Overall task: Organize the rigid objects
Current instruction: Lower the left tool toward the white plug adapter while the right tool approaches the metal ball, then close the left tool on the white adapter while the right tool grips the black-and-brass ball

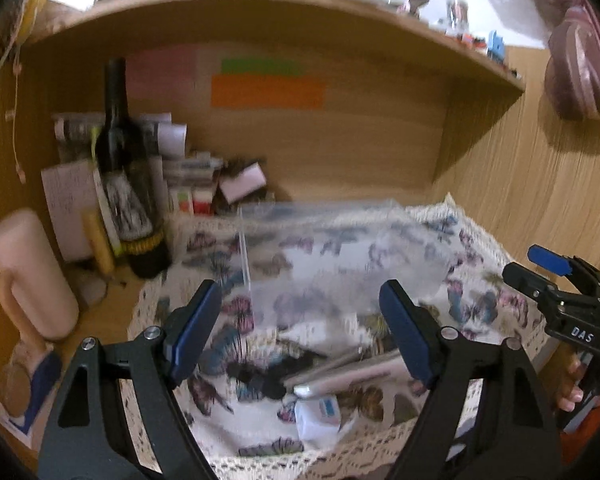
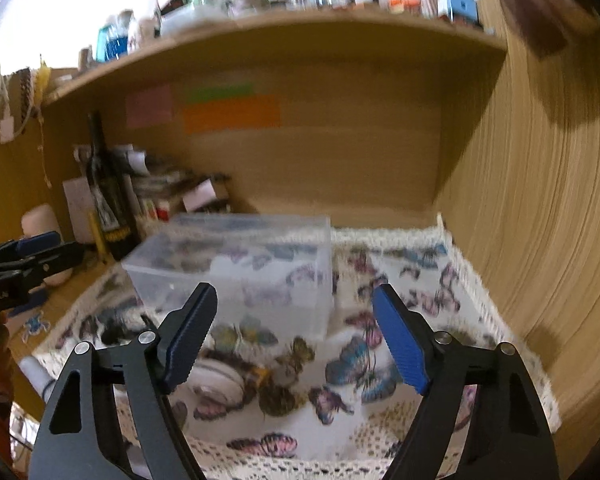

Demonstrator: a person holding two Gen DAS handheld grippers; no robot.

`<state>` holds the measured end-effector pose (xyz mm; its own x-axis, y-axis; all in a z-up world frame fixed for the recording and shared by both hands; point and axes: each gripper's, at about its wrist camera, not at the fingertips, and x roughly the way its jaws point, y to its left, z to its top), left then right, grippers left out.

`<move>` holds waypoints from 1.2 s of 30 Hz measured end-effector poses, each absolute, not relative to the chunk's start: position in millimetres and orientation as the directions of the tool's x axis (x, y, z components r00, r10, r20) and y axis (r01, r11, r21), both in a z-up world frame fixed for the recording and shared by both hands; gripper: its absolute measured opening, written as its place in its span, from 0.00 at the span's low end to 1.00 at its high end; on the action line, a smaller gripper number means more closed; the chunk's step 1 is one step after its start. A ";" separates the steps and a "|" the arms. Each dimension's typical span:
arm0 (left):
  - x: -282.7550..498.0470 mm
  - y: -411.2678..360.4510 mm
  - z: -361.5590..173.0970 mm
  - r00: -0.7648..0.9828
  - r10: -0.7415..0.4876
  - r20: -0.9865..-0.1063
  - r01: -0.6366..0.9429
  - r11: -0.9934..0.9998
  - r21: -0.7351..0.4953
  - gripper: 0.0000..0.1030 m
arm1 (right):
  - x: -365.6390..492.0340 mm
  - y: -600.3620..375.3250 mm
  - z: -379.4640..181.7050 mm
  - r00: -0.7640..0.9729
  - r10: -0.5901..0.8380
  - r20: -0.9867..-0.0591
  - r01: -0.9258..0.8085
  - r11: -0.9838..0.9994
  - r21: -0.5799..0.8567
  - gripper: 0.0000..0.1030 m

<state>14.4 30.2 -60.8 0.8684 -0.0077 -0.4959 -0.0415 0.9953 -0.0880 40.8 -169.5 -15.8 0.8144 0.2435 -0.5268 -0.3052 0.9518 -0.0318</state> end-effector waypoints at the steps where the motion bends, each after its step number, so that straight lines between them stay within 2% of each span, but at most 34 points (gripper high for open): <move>1: 13.8 29.7 -65.7 0.861 -0.007 -0.508 -0.042 0.995 -0.086 0.80 | 41.9 -170.0 -20.6 0.805 0.239 -0.543 -0.304 0.952 -0.032 0.75; 8: 11.0 24.7 -98.6 0.810 -0.013 -0.586 -0.028 0.998 -0.061 0.80 | 48.4 -172.1 -59.8 0.713 0.233 -0.661 -0.308 0.951 0.003 0.74; 10: 11.5 23.5 -106.9 0.791 -0.020 -0.611 -0.024 0.998 -0.064 0.74 | 50.8 -171.0 -71.1 0.687 0.232 -0.688 -0.311 0.950 0.009 0.70; 12: 12.6 23.5 -115.9 0.770 -0.035 -0.637 -0.018 0.997 -0.077 0.71 | 53.7 -170.1 -81.1 0.657 0.230 -0.718 -0.314 0.949 0.016 0.60; 15: 13.5 24.7 -127.4 0.741 -0.089 -0.666 0.005 0.992 -0.126 0.70 | 58.4 -169.9 -91.2 0.621 0.241 -0.746 -0.321 0.946 0.038 0.52; 21: 14.3 18.5 -140.6 0.714 -0.104 -0.692 0.015 0.991 -0.134 0.69 | 64.5 -162.8 -98.6 0.600 0.256 -0.757 -0.340 0.939 0.048 0.43; 23: 16.7 16.8 -145.4 0.704 -0.104 -0.703 0.015 0.991 -0.132 0.64 | 66.3 -160.0 -102.3 0.592 0.257 -0.764 -0.346 0.937 0.047 0.36; 26: 22.0 16.5 -153.9 0.683 -0.119 -0.721 0.017 0.989 -0.147 0.52 | 68.7 -157.5 -107.0 0.588 0.249 -0.770 -0.345 0.938 0.040 0.28; 27: 23.6 16.6 -156.5 0.676 -0.132 -0.726 0.022 0.987 -0.159 0.47 | 68.1 -157.8 -106.9 0.593 0.250 -0.765 -0.346 0.938 0.039 0.28; 36: 18.0 17.1 -153.1 0.701 -0.124 -0.702 0.016 0.987 -0.158 0.45 | 62.9 -165.2 -95.8 0.631 0.252 -0.734 -0.333 0.942 0.037 0.27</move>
